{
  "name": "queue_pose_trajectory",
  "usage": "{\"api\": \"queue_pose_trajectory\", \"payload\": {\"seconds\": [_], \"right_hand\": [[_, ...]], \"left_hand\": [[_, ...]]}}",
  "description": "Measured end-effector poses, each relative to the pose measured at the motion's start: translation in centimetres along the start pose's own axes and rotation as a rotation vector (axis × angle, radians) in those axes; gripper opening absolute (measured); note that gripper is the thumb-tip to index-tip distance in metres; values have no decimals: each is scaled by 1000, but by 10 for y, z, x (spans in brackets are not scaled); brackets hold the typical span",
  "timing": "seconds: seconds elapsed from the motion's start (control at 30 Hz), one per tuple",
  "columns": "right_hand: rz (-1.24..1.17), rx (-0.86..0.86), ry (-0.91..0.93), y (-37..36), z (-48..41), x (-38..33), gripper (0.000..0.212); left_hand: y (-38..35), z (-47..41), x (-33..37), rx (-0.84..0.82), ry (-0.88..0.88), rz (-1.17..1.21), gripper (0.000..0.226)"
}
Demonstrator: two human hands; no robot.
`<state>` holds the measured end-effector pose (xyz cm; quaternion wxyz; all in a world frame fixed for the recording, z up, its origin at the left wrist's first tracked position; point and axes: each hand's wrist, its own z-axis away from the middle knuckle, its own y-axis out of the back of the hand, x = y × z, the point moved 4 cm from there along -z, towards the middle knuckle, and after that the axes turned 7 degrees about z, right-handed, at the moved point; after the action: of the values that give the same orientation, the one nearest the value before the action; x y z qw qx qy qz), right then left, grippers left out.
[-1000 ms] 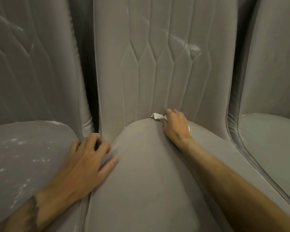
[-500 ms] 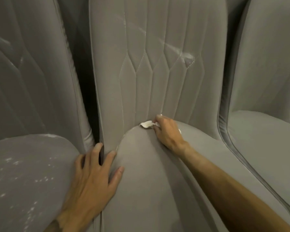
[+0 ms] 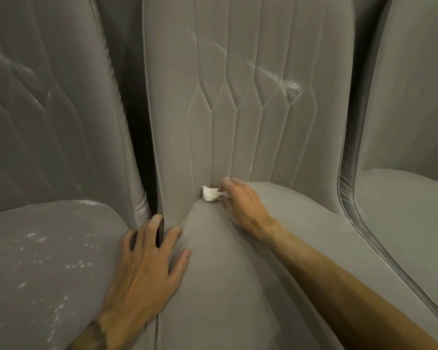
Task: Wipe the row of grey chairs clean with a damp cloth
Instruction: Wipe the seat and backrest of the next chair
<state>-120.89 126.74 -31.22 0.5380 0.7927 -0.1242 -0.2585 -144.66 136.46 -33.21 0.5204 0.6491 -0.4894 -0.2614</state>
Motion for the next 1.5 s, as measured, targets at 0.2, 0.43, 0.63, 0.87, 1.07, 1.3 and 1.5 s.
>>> {"api": "queue_pose_trajectory", "payload": {"seconds": [0.2,0.43,0.63,0.87,1.07,1.3,1.5], "right_hand": [[145,81,-358,-6,-7,16,34],[12,-28,129,-17,7,-32,25],[92,16,-209,-15,-9,-2,33],[-90,-70,205,-13,28,-57,10],[-17,59,-20,-17,14,-59,19],[-111,-101,185,-11,28,-68,13],[-43,49,114,-19,55,-98,18]], "left_hand": [[-6,-1,-2,15,-4,-6,48],[-7,0,-5,3,9,5,46],[-11,-1,-7,9,5,27,43],[-6,-1,-5,18,0,51,42],[1,0,-4,24,18,98,44],[14,-2,-10,-86,18,197,51],[24,-6,-33,-205,-116,227,60]]}}
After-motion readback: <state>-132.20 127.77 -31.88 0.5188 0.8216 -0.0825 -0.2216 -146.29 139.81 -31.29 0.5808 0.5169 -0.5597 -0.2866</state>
